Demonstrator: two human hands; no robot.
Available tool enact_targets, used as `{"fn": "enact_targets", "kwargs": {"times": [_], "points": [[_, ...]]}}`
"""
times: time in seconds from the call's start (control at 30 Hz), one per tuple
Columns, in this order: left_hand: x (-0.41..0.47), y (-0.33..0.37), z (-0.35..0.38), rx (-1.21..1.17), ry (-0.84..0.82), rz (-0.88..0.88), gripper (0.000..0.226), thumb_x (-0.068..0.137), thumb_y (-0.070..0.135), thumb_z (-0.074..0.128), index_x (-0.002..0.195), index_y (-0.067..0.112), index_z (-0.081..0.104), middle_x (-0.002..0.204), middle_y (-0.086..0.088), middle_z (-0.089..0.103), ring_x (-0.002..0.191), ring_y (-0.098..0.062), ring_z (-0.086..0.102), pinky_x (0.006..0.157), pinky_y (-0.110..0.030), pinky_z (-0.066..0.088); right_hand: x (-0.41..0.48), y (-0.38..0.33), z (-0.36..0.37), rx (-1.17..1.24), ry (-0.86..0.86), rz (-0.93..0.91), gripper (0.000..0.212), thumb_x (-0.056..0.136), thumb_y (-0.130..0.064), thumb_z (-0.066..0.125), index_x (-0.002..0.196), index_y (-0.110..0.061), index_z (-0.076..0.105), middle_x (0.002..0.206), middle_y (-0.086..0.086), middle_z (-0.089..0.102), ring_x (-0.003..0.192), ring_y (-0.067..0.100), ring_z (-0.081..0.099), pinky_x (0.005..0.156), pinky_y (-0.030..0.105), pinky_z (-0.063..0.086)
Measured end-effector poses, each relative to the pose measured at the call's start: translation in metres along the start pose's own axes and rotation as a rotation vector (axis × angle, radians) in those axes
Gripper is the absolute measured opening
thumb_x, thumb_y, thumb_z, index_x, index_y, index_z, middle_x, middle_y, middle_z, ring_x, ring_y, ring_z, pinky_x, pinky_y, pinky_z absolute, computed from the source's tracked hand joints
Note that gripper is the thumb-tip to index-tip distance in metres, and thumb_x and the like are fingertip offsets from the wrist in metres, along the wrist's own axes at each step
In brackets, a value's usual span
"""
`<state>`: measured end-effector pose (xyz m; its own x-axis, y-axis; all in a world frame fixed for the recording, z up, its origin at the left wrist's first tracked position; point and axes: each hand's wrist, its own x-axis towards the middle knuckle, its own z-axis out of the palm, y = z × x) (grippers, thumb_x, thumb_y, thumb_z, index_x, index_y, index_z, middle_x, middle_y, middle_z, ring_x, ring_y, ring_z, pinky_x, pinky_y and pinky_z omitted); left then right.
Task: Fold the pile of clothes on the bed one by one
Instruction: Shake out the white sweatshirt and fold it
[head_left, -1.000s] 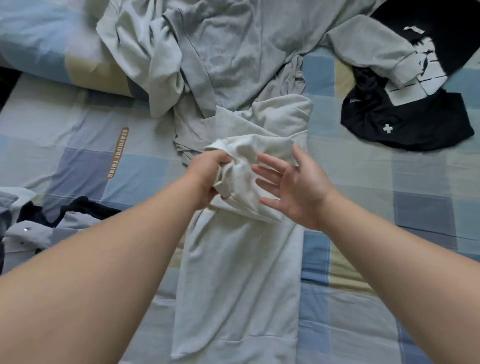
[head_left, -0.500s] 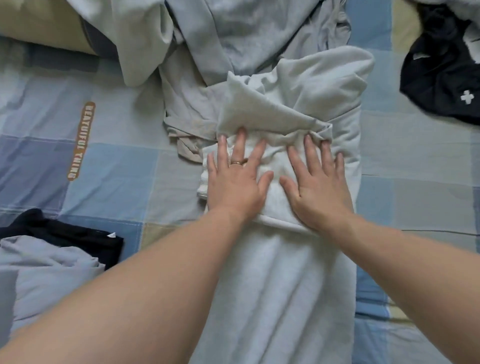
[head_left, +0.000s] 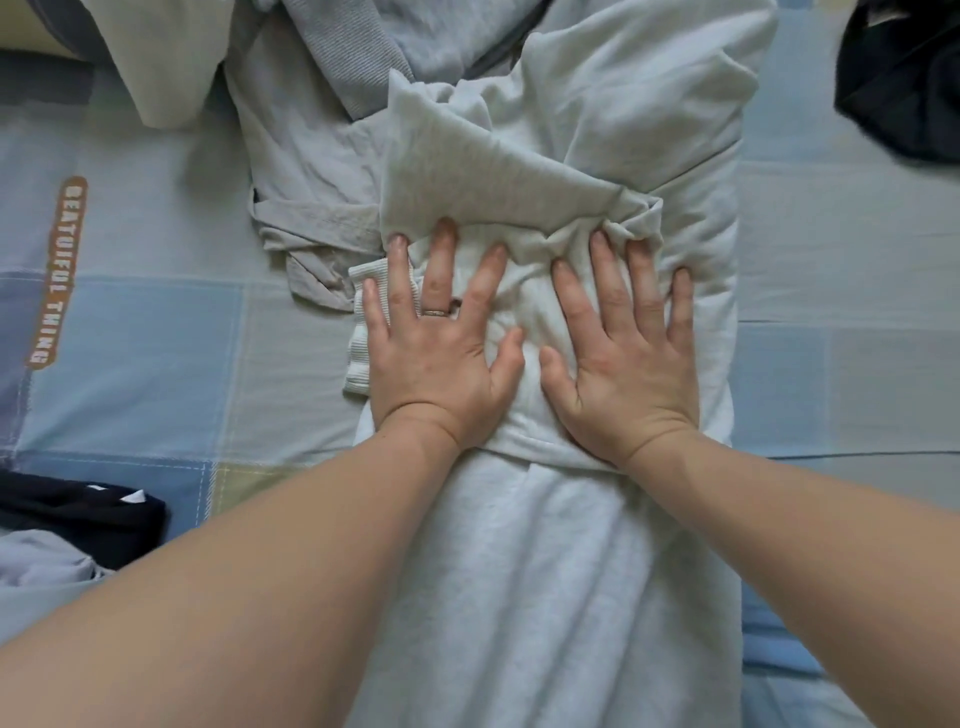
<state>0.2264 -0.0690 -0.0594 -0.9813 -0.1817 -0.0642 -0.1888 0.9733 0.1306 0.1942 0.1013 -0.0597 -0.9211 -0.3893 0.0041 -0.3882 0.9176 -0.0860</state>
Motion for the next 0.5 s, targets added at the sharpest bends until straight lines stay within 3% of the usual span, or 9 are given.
{"fn": "enact_targets", "kwargs": {"times": [0.23,0.4,0.5], "points": [[-0.025,0.007,-0.033,-0.063,-0.159,-0.018,0.068,0.1,0.06,0.032,0.159,0.041,0.004,0.168,0.003,-0.017,0.154,-0.031,-0.017,0.121,-0.058,-0.008,-0.024,0.001,-0.034,0.156,-0.228,0.047,0.077,0.09,-0.061,0.028,0.161,-0.033,0.014,0.169,-0.003,-0.006,0.155,0.019,-0.01,0.122,0.046,-0.011],[-0.167,-0.002,-0.031,-0.065,-0.319,0.022,0.07,0.102,0.055,0.032,0.161,0.034,-0.001,0.168,0.001,-0.017,0.154,-0.026,-0.018,0.122,-0.055,-0.008,-0.138,-0.012,-0.055,0.258,-0.449,0.151,0.089,0.077,-0.074,0.012,0.159,-0.04,0.008,0.168,-0.005,-0.012,0.155,0.017,-0.011,0.122,0.045,-0.009],[-0.253,-0.008,-0.028,-0.083,-0.429,0.027,0.067,0.105,0.048,0.028,0.161,0.031,-0.004,0.168,0.001,-0.018,0.154,-0.019,-0.02,0.122,-0.048,-0.014,-0.213,-0.015,-0.056,0.19,-0.542,0.171,0.078,0.09,-0.069,0.022,0.159,-0.04,0.003,0.168,-0.006,-0.015,0.154,0.017,-0.014,0.124,0.049,-0.005]]}}
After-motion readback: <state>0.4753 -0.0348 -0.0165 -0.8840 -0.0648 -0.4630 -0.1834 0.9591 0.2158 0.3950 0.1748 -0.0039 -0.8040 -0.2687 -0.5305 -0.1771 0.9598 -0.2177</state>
